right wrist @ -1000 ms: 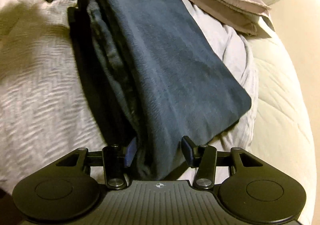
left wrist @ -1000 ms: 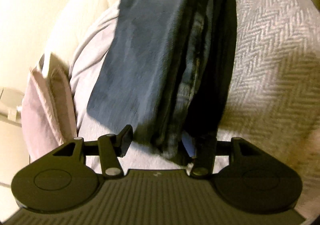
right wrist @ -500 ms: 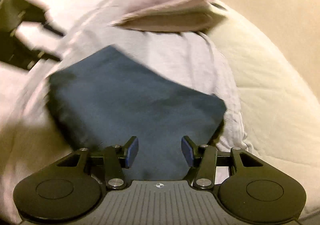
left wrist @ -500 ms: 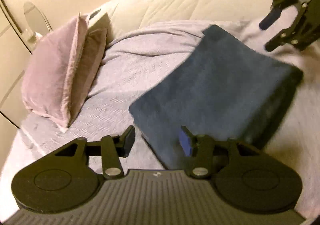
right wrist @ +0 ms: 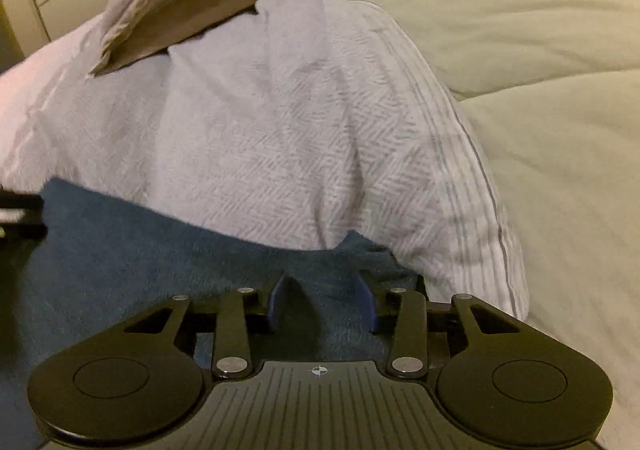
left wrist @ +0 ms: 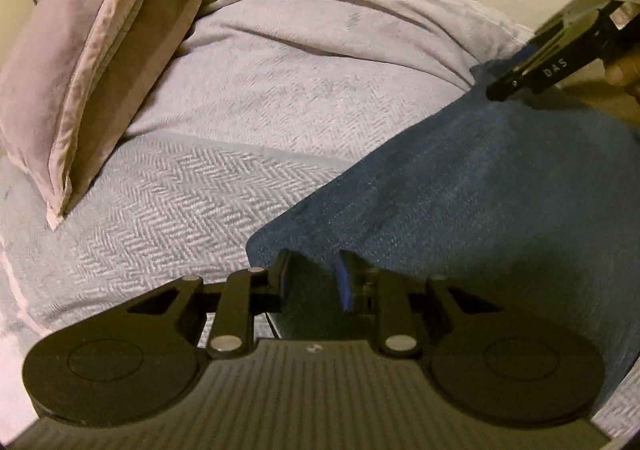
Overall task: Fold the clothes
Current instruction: 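Lower the folded jeans onto the grey cover and open both grippers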
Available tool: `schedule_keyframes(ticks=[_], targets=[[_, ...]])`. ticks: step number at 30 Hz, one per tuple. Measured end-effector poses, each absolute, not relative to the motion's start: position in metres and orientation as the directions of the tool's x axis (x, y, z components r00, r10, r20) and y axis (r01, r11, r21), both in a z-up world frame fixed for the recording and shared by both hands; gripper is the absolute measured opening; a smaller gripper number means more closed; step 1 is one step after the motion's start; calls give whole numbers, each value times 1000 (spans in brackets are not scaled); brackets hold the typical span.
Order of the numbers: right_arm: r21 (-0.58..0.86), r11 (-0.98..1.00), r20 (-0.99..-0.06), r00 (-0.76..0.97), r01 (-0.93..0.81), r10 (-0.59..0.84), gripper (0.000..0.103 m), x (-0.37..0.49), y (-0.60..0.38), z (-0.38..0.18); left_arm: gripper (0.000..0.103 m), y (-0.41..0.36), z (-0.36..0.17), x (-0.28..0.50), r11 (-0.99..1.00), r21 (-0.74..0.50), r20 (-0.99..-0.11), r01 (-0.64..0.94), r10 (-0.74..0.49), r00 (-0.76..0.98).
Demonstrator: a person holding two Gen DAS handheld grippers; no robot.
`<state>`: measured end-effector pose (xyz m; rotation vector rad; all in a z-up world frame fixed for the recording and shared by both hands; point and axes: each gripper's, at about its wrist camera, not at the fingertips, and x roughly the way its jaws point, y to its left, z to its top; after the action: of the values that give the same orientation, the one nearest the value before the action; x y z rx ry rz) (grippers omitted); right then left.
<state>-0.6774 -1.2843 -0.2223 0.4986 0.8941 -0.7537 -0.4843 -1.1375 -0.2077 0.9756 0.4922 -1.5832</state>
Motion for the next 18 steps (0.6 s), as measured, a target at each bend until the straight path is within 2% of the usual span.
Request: schedule_keyframes(ticks=[5, 8, 11, 13, 18], targets=[[125, 654, -820, 449, 746, -355, 40, -699, -1261, -179, 21, -1125, -183, -474, -284, 145, -815, 948, -578, -48], [143, 690, -791, 501, 709, -351, 41, -714, -1217, -157, 21, -1097, -159, -463, -297, 64, -803, 953, -582, -127], [153, 705, -801, 505, 693, -323, 41, -721, -1170, -164, 21, -1059, -145, -463, -306, 15, -795, 952, -581, -175], [160, 710, -812, 501, 686, -300, 41, -724, -1139, -172, 22, -1040, -150, -469, -308, -4, -811, 951, -556, -183], [177, 705, -820, 499, 687, -281, 41, -728, -1093, -193, 23, -1034, -189, -485, -340, 52, -844, 939, -518, -140]])
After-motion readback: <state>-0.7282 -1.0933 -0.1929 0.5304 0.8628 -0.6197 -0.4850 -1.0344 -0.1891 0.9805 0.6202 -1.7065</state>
